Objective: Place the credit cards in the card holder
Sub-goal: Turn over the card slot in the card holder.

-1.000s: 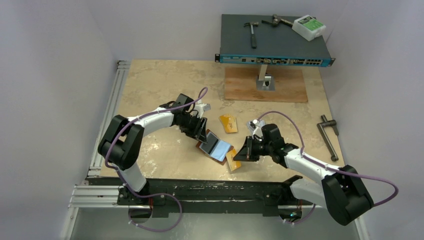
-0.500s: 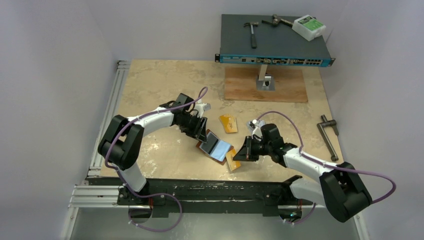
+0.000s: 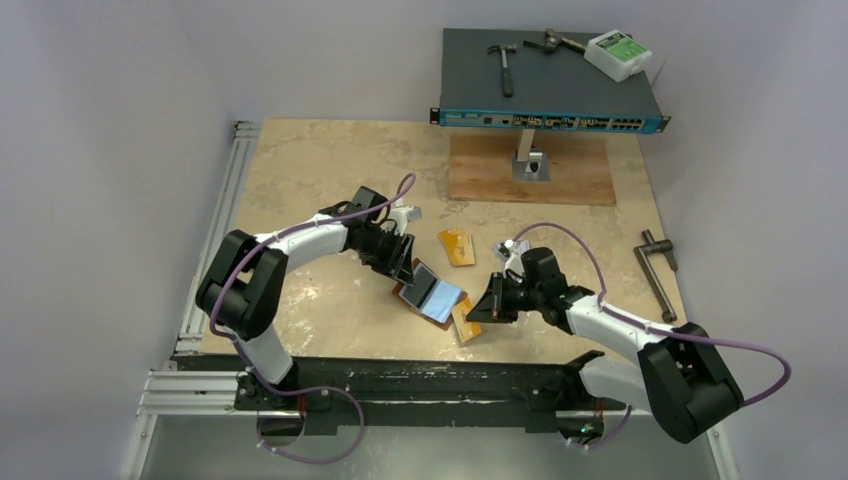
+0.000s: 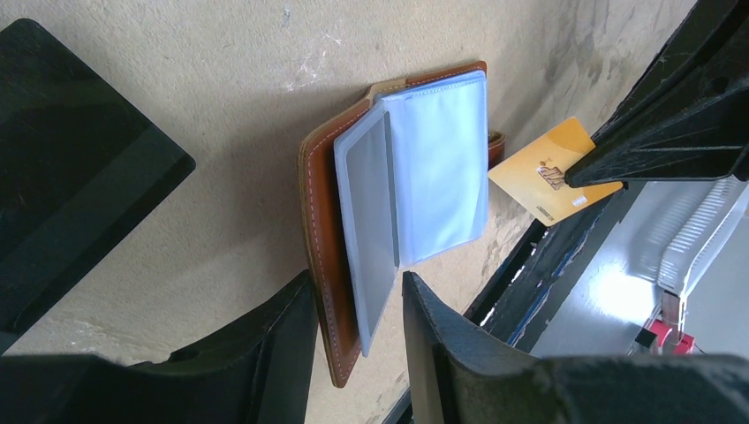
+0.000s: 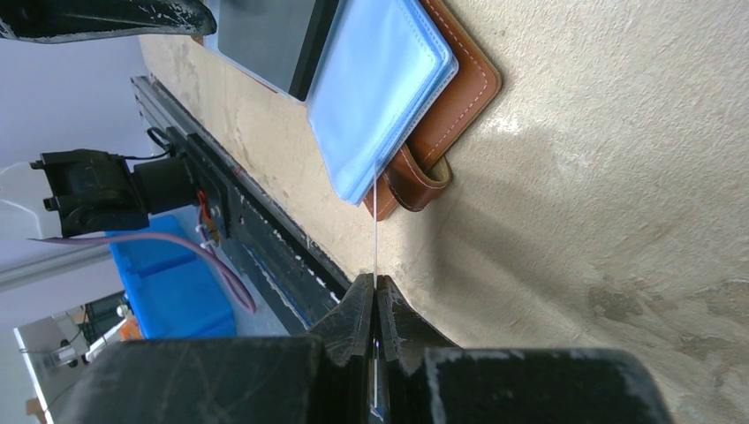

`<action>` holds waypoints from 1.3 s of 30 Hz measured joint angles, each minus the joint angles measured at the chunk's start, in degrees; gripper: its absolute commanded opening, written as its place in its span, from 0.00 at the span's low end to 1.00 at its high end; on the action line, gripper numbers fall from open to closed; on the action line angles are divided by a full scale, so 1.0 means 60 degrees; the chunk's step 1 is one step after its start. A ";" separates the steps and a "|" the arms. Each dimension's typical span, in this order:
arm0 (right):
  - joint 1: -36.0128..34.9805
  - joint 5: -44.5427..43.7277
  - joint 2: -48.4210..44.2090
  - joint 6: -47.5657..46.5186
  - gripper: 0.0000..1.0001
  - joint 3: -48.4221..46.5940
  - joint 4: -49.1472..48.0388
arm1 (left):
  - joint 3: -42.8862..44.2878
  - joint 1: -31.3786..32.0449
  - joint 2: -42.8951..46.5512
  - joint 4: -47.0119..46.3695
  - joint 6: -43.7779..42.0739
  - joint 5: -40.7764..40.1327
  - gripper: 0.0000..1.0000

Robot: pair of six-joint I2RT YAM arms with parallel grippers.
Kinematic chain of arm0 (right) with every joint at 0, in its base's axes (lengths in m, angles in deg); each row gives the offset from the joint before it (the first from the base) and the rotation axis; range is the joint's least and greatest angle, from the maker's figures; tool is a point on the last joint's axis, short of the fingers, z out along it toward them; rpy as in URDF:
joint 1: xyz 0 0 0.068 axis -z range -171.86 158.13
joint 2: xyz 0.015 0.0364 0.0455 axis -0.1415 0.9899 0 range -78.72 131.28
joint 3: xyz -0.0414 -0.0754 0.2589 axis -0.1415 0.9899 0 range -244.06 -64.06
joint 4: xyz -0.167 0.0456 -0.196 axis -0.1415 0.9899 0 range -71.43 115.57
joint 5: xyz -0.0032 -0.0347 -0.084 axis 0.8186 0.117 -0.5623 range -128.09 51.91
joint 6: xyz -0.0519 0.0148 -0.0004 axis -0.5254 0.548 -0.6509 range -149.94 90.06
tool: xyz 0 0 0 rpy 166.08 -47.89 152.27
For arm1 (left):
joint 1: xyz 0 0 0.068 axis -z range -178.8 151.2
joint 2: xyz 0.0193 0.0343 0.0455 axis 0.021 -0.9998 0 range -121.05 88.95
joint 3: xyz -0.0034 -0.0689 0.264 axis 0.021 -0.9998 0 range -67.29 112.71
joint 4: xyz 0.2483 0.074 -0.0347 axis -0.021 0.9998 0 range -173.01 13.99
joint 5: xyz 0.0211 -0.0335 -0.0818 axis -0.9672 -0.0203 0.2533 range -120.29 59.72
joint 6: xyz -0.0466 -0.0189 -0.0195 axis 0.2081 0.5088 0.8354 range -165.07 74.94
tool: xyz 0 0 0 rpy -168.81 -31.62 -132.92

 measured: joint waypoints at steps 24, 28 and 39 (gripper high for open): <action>0.0000 0.0204 0.0532 0.0040 0.00 0.0000 -0.0594 | 0.0018 0.0000 0.0000 0.0007 0.0000 0.0084 0.42; 0.0000 0.0204 0.0834 0.0226 0.00 -0.0018 -0.1027 | 0.0098 0.0000 0.0000 0.0051 0.0000 0.0219 0.51; -0.0047 0.0222 0.1861 0.0809 0.00 -0.0703 -0.2517 | 0.0455 -0.0149 -0.0386 0.0120 0.0109 0.1144 0.55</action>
